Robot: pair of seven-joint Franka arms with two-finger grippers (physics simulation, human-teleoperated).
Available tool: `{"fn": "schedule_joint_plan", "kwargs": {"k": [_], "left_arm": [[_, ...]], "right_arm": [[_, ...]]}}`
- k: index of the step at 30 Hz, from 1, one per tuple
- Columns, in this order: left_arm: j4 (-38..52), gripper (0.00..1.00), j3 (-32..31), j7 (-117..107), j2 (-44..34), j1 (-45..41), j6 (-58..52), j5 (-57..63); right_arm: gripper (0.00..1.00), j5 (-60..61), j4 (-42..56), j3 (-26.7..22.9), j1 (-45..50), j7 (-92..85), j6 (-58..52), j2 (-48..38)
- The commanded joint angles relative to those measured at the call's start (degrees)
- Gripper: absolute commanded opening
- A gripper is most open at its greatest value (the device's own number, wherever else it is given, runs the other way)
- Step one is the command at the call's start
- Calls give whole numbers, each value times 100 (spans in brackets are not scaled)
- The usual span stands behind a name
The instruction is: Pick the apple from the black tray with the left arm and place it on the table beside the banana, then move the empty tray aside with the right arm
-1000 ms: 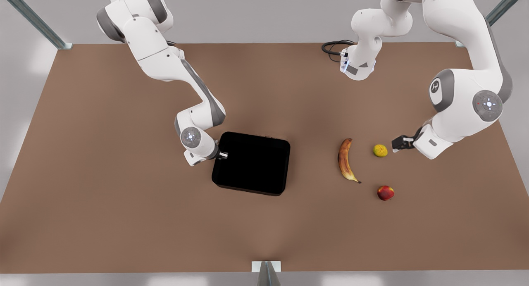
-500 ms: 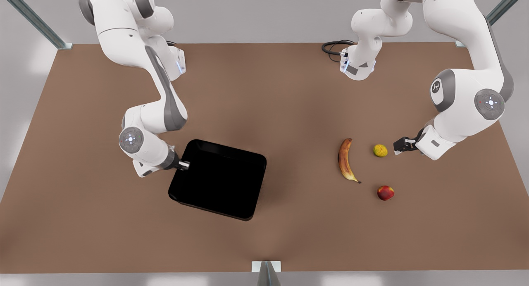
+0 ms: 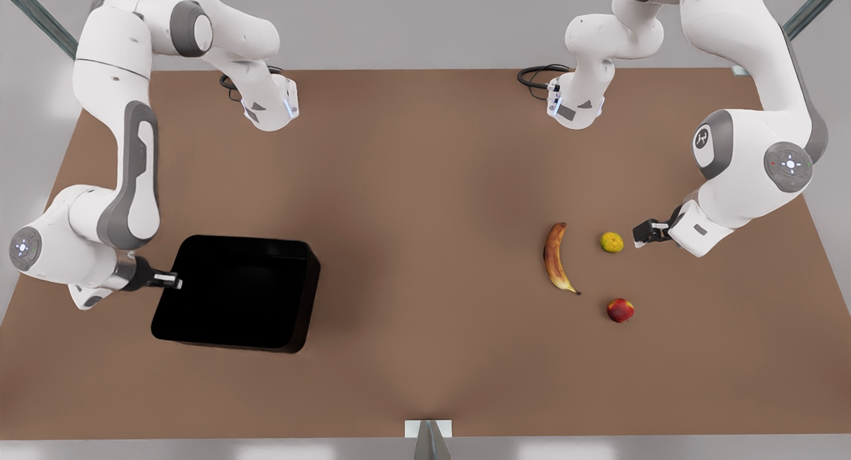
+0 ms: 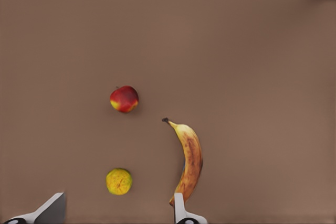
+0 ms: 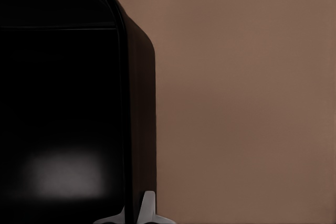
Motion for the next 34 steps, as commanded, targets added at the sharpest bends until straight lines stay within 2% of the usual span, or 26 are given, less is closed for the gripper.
{"fn": "schedule_joint_plan", "kwargs": {"k": [1,6,10,12,16,18,19,20,22,24,25,26,34], "left_arm": [[9,100,-6,-36,-4,-8,-111,11],[9,100,3,-27,-4,0,-111,11],[35,100,-6,-36,14,-26,-146,11],[123,100,-6,8,31,-35,-146,55],[448,100,-32,8,234,-79,-155,143],[448,100,-32,8,234,-70,-155,143],[448,100,-32,8,234,-61,-155,143],[448,100,-32,8,234,-61,-155,143],[457,100,-32,8,234,-61,-155,143],[457,100,-32,8,234,-61,-155,143],[457,100,-32,8,234,-61,-155,143],[457,100,-32,8,242,-61,-155,143],[457,100,-32,-1,242,-61,-155,125]], "right_arm": [[14,330,51,-28,-161,-4837,-74,82],[14,586,367,-28,-574,-5391,32,802],[14,586,482,16,-565,-5338,778,1356],[18,577,490,7,-565,-5338,928,1435],[75,577,578,25,-547,-4987,1051,1453],[93,586,640,77,-504,-4504,789,1059],[98,542,640,78,-302,-4040,412,769],[100,515,683,104,-187,-3039,-396,242],[100,260,1422,87,366,-754,-1796,-102],[100,60,1571,60,893,1004,-1806,-208],[100,-775,1799,25,1375,1699,-1753,-182],[100,-838,1879,104,1526,2905,-1726,-164],[100,-821,1888,-45,1606,3029,-1753,-164]]}}
